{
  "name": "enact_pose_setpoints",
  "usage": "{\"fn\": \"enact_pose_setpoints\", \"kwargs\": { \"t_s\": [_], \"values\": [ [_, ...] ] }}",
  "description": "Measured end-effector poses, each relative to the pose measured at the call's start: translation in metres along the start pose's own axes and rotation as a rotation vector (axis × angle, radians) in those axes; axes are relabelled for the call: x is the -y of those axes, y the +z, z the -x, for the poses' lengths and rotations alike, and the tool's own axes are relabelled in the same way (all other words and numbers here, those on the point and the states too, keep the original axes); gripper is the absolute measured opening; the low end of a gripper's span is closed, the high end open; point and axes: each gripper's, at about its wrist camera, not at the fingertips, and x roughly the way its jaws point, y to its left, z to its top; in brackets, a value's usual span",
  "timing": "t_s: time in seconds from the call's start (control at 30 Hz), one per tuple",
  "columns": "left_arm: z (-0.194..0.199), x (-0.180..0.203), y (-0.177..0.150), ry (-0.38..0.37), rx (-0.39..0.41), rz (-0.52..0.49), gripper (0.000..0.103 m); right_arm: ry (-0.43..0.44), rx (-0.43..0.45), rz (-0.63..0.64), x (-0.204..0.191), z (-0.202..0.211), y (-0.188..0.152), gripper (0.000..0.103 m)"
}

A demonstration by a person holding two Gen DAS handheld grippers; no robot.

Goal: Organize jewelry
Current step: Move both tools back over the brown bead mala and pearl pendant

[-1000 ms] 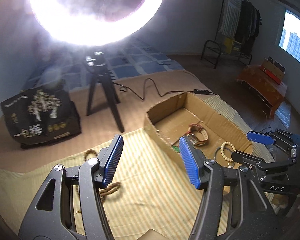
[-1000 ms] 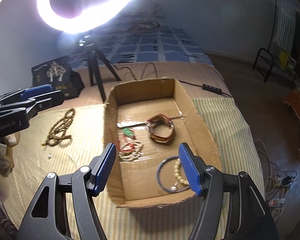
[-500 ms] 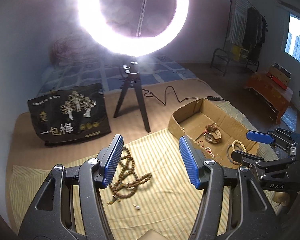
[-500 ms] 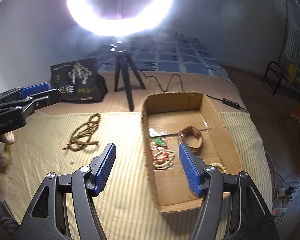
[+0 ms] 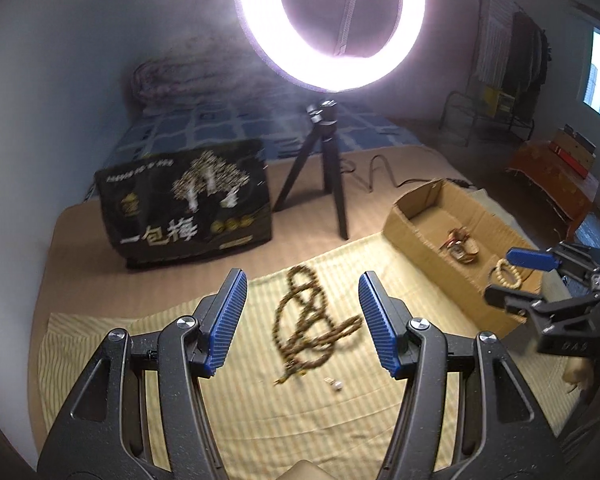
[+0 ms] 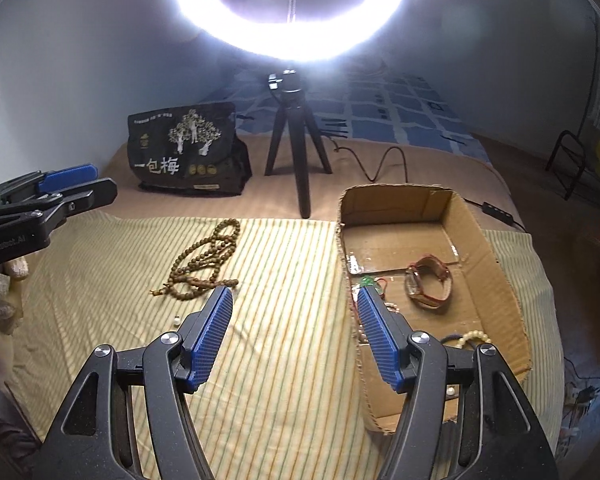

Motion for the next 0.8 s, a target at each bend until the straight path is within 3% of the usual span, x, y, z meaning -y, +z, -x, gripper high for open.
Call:
{"fn": "enact_pose_setpoints", "kwargs": {
  "t_s": [0.4, 0.8],
  "values": [
    [-0.034, -0.043, -0.018, -0.035, -0.109, 0.147, 0.060, 0.079, -0.050, 0.018, -0.026, -0.025, -0.007, 0.064],
    [-0.093, -0.035, -0.034, -0.097, -0.258, 0.192, 0.060, 0.150, -0.123, 0.123, -0.062, -0.059, -0.025, 0.064]
  ]
}}
